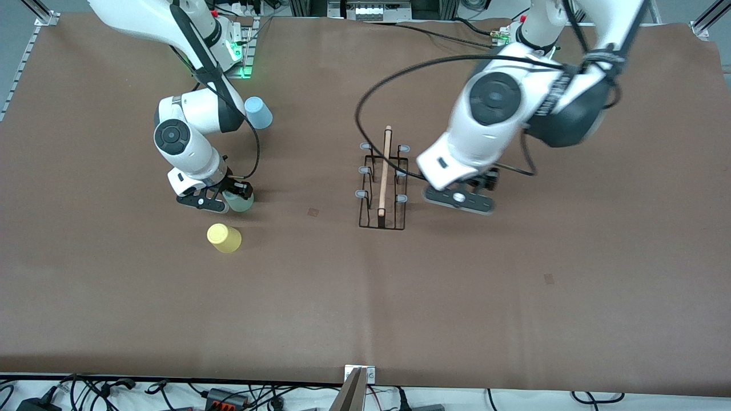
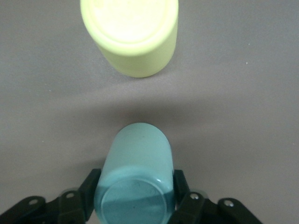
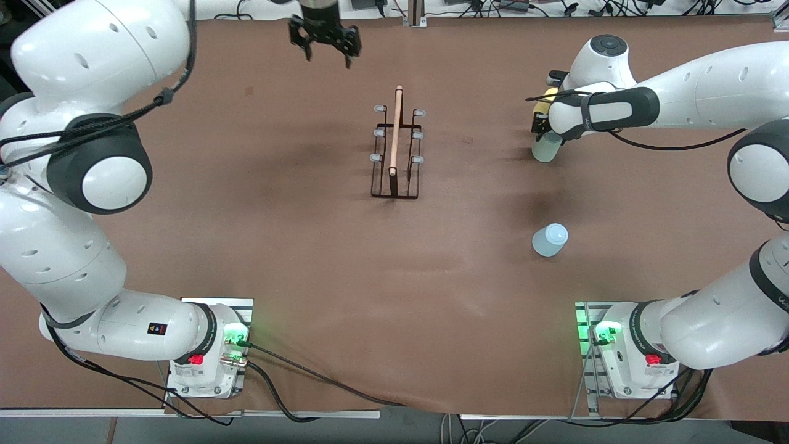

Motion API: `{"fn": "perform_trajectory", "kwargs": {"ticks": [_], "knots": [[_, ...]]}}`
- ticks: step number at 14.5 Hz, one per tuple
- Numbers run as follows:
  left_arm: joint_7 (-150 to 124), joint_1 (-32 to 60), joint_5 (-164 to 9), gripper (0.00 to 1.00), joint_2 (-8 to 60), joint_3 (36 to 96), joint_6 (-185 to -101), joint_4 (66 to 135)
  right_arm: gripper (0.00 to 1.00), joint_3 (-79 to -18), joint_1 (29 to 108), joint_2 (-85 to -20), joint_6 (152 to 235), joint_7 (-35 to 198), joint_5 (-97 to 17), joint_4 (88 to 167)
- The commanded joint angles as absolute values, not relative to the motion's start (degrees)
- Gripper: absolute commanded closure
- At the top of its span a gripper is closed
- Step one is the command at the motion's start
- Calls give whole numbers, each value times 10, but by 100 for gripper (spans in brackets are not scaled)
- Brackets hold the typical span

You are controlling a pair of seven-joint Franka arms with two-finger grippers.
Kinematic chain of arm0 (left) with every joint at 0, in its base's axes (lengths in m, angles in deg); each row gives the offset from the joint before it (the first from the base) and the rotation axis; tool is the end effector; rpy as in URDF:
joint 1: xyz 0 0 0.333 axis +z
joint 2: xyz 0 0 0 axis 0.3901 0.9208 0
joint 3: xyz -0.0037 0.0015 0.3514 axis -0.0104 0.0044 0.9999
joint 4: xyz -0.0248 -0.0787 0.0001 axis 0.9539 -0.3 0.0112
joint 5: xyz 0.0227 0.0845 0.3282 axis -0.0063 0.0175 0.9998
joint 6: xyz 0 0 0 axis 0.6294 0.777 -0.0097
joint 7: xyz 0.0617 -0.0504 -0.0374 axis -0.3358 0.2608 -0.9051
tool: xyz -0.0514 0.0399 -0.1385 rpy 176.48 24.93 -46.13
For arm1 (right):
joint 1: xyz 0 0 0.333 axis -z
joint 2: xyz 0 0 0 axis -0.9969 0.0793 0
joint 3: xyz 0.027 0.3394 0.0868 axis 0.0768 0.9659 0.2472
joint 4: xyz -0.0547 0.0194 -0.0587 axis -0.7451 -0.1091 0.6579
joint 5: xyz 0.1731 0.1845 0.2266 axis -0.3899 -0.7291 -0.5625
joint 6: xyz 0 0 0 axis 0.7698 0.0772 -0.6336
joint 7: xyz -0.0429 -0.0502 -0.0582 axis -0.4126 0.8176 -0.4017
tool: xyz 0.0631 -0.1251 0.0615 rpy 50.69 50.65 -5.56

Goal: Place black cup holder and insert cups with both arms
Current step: 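Lift the teal cup onto a rack peg while the left gripper withdraws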

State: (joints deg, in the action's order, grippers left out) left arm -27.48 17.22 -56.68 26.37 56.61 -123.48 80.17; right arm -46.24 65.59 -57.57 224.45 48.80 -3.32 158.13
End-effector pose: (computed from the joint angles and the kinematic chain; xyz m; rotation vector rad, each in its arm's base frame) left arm 0.5666 -0.2768 0.4676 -3.0856 0.3379 0.1172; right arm 0.5013 0.1477 0.2560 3.1110 -0.3087 -0.0056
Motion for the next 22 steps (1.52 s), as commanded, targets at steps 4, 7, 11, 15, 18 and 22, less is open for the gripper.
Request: {"fn": "perform_trajectory", "kwargs": {"ticks": [4,7,11,15,18,22], "knots": [[-233,220,-561,0,260,563,-1184,773,89,-463,652,-627,2166,495,-39,1554],[-233,251,-562,0,252,558,-1181,763,89,-452,629,-661,2025,440,-40,1457],[-193,290,-566,0,210,562,-1178,762,89,-369,595,-659,2010,192,-40,1383],[-191,369,-621,0,204,562,-1176,763,89,-311,537,-600,2033,-49,-39,1318],[-191,392,-590,0,206,562,-1176,762,89,-292,504,-574,2079,-145,-35,1311],[-190,406,-582,0,188,557,-1146,763,89,-273,499,-563,2081,-163,-34,1318]]}}
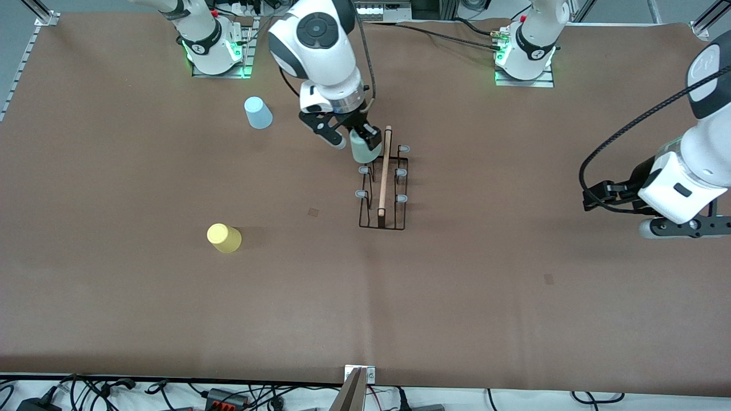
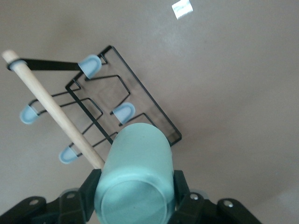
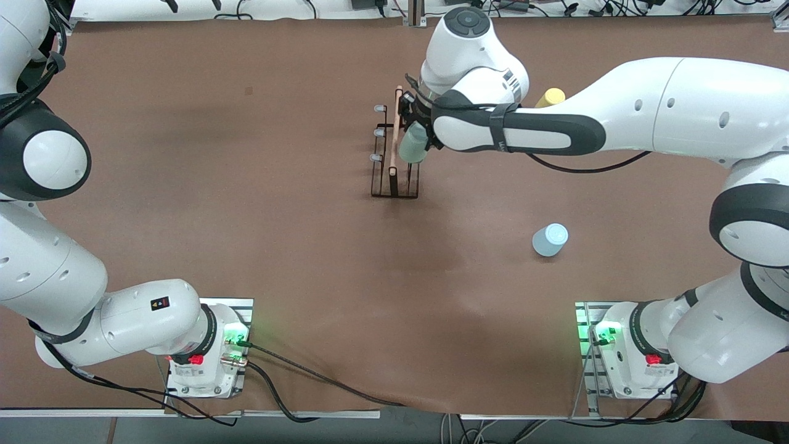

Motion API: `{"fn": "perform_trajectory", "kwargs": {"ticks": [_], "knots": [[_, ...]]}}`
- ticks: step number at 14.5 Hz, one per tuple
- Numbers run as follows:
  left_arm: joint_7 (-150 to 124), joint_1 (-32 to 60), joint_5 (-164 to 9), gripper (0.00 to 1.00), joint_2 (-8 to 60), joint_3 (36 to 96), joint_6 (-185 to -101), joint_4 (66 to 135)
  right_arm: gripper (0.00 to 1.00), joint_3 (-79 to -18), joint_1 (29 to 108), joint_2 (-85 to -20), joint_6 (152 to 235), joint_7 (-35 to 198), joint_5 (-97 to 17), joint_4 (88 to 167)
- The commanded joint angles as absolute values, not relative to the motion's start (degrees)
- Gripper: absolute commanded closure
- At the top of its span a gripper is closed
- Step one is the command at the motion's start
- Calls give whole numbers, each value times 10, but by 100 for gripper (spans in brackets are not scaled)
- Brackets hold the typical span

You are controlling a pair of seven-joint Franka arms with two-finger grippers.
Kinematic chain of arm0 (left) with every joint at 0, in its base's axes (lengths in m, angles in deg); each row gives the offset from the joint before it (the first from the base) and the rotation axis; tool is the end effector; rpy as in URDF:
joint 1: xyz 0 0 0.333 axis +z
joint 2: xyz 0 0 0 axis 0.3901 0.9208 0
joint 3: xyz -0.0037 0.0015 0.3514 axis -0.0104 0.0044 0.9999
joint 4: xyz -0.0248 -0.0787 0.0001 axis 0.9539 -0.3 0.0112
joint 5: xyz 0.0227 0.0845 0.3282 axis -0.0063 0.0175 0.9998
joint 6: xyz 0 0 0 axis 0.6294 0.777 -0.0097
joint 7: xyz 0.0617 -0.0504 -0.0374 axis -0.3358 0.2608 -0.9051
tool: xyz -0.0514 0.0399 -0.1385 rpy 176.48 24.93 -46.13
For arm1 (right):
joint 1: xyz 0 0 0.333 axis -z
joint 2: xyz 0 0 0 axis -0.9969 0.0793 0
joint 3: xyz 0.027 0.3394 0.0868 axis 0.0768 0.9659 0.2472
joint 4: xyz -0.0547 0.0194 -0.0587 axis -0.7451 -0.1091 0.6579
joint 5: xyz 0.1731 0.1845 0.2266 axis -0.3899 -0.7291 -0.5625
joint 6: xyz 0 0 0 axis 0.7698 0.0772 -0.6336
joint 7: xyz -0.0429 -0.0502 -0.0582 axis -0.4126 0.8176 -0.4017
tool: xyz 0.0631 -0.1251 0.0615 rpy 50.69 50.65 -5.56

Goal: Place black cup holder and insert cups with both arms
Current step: 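Lift the teal cup onto a rack peg while the left gripper withdraws, then release the teal cup and move the right gripper toward the yellow cup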

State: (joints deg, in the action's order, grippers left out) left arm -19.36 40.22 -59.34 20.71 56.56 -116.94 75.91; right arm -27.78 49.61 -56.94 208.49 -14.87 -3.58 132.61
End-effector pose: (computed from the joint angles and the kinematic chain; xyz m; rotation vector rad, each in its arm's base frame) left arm 0.6038 -0.0383 0.5463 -3.1349 -0.0942 0.0569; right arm 0.4033 0.4744 0.4012 -2.7666 1.0583 0.0566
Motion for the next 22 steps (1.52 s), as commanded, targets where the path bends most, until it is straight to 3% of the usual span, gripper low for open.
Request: {"fn": "perform_trajectory", "kwargs": {"ticks": [1,4,6,7,8,9,11,13,16,19,22], "knots": [[-190,405,-582,0,184,556,-1145,763,89,-273,499,-557,2080,-162,-33,1322],[-186,405,-584,0,167,557,-1144,763,88,-273,496,-543,2080,-160,-32,1323],[-183,406,-593,0,163,561,-1139,764,68,-273,494,-535,2082,-157,-32,1323],[-175,389,-615,0,134,579,-1142,780,24,-273,495,-535,2082,-151,-32,1322],[-174,349,-629,0,107,626,-1145,818,0,-273,499,-536,2079,-146,-33,1322],[-169,292,-666,0,78,714,-1162,856,0,-273,504,-542,2077,-141,-32,1322],[-114,236,-706,0,36,798,-1228,930,0,-274,529,-570,2046,-97,-33,1320],[-67,226,-705,0,-1,806,-1256,983,0,-274,579,-606,1978,24,-33,1319],[-69,216,-703,0,-12,804,-1224,990,0,-306,665,-618,1893,280,-16,1324],[-68,221,-703,0,-2,800,-1213,980,0,-340,738,-594,1910,478,27,1332],[-68,223,-704,0,-1,806,-1214,980,0,-396,744,-555,1986,588,26,1331]]}}
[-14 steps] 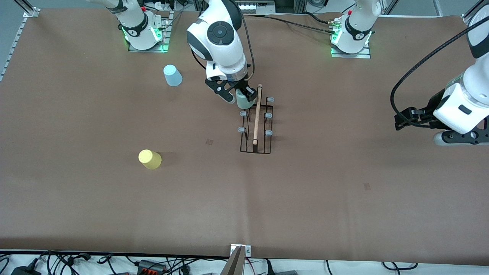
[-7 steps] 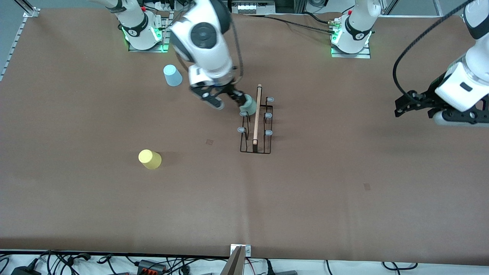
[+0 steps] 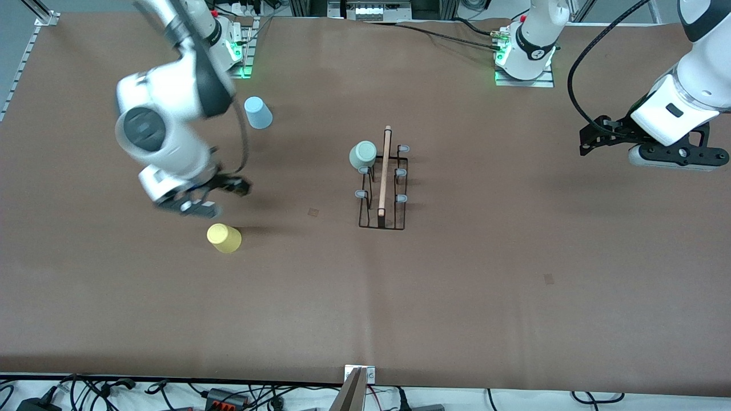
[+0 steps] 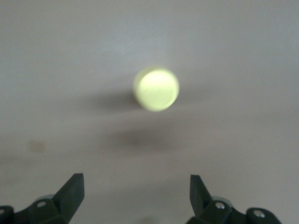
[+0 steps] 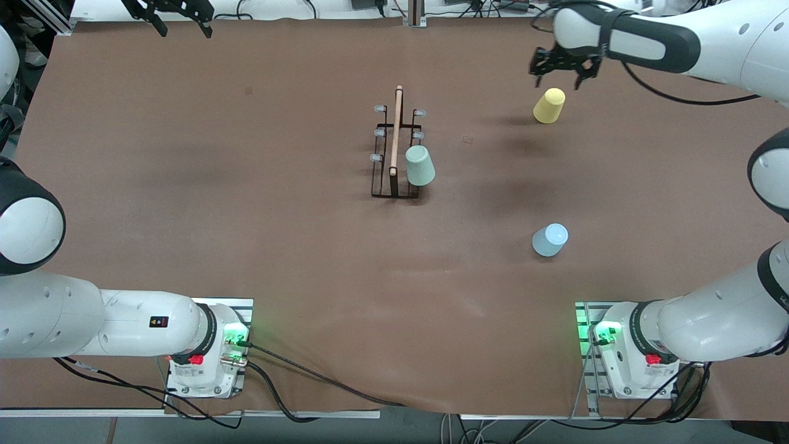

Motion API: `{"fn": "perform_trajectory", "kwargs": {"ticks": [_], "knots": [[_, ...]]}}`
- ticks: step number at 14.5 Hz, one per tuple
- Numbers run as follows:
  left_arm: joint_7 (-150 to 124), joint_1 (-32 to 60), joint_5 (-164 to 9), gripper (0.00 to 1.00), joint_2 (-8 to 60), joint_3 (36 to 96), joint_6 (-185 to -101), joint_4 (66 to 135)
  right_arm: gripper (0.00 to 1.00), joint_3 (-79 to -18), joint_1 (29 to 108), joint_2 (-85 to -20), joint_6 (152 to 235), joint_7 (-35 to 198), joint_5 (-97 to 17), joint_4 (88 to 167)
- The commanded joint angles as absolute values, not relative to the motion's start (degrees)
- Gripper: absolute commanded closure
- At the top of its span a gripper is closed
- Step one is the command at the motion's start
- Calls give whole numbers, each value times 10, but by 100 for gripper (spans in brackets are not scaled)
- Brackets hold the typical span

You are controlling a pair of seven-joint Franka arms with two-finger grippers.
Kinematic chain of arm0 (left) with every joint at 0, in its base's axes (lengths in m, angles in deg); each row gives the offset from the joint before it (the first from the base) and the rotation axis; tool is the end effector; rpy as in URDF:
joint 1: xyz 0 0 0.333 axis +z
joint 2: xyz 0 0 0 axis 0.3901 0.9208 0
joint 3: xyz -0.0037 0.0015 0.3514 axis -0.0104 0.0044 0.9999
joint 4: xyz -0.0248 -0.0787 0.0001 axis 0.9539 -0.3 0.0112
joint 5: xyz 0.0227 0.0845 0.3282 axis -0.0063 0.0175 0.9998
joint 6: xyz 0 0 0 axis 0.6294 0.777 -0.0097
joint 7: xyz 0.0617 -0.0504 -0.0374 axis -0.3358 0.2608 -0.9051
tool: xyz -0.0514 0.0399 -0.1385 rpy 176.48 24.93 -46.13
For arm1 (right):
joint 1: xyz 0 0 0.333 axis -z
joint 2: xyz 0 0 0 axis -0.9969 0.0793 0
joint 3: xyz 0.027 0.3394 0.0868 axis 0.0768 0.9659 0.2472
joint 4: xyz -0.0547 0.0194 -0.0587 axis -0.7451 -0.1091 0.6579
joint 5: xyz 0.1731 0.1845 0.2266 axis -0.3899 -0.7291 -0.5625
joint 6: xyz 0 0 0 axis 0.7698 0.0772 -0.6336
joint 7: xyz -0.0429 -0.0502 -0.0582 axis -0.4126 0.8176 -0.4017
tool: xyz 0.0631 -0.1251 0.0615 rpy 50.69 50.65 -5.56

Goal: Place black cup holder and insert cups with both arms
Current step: 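Release the teal cup and move the right gripper toward the yellow cup, then grasp the yellow cup with the right gripper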

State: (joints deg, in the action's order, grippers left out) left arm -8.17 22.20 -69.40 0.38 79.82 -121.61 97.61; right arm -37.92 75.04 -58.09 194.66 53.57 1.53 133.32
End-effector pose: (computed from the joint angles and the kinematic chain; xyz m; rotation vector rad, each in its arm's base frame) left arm 0.5004 -0.0502 0.5747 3.1253 -0.0924 -0.0292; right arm 0.5651 0.1431 0.3802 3.0718 -0.1459 -0.1059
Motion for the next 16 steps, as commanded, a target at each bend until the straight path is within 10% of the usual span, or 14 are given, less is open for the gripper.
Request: {"fn": "perform_trajectory", "kwargs": {"ticks": [1,14,15,16], "knots": [[-68,222,-704,0,0,806,-1214,978,0,-406,745,-538,2015,609,26,1331],[-70,222,-704,0,17,798,-1214,955,0,-418,746,-434,2172,635,16,1338],[-71,218,-704,0,17,794,-1214,954,4,-418,746,-434,2172,640,16,1343],[-71,216,-703,0,17,791,-1215,954,33,-418,746,-434,2170,642,16,1343]]}}
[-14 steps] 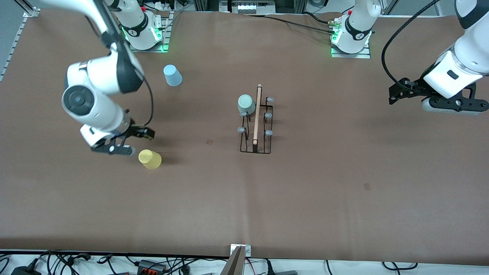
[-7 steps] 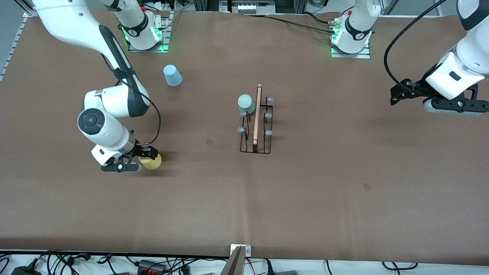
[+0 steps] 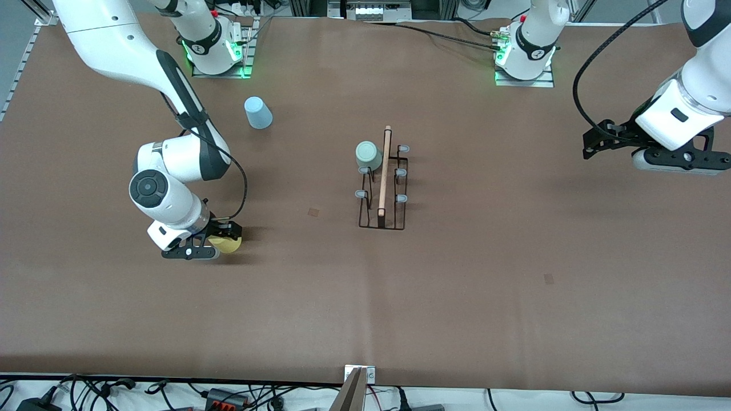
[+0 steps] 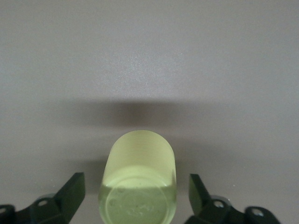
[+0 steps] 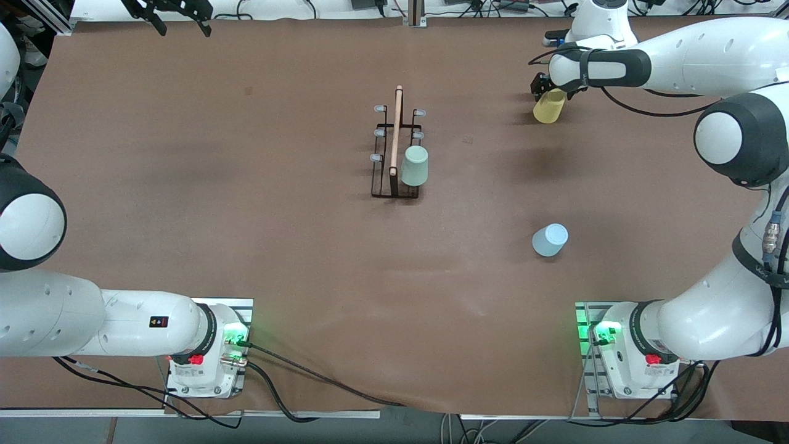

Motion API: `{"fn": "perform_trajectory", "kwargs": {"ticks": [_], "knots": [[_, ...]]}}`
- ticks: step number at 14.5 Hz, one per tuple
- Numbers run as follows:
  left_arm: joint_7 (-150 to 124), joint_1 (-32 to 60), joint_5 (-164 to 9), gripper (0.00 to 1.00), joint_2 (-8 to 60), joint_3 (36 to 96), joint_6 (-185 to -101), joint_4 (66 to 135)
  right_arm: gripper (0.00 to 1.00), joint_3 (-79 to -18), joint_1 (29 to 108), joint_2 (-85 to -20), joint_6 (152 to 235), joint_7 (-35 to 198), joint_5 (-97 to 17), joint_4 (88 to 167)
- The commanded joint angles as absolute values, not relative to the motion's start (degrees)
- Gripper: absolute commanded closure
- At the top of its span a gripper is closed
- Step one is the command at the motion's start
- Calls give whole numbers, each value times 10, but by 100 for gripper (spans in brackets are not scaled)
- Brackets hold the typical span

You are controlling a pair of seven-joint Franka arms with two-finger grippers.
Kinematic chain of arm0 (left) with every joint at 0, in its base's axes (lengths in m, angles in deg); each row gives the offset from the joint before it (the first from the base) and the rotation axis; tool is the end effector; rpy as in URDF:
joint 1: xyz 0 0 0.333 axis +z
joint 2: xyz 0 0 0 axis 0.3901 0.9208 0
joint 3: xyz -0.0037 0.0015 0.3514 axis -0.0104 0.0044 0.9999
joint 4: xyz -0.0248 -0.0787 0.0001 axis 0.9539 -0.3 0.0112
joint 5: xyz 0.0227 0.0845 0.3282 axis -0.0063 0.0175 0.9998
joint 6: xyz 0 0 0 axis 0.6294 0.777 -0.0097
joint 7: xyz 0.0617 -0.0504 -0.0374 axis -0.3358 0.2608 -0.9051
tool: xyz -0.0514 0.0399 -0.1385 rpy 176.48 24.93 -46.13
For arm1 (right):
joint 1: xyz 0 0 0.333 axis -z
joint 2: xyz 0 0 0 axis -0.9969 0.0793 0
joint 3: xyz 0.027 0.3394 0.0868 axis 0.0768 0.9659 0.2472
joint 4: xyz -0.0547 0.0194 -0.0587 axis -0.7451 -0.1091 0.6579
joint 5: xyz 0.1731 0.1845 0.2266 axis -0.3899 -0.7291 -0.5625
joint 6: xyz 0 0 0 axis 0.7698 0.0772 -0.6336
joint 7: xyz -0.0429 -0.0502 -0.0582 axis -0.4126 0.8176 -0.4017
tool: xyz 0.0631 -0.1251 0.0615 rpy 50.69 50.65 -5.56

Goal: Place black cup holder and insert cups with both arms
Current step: 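Carry the yellow cup with the right gripper onto a rack peg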

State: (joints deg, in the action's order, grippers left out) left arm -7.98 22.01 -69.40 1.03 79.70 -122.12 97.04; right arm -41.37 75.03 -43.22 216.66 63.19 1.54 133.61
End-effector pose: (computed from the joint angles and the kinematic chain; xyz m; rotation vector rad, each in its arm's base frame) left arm 0.5053 -0.0532 0.5739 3.1235 -0.1059 -0.0176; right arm 0.6238 0.1266 0.2508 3.1118 0.0475 0.0613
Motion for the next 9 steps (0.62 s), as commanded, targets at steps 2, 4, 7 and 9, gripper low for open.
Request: {"fn": "perform_trajectory", "kwargs": {"ticks": [2,4,7,9], "knots": [[-71,221,-704,0,15,789,-1210,953,77,-418,747,-438,2167,648,16,1341],[-71,222,-704,0,16,790,-1207,951,88,-418,747,-448,2141,648,16,1333],[-71,222,-704,0,19,789,-1211,951,91,-417,745,-479,2052,644,-6,1301],[-71,222,-704,0,19,789,-1210,951,91,-414,740,-512,1992,629,-39,1280]]}}
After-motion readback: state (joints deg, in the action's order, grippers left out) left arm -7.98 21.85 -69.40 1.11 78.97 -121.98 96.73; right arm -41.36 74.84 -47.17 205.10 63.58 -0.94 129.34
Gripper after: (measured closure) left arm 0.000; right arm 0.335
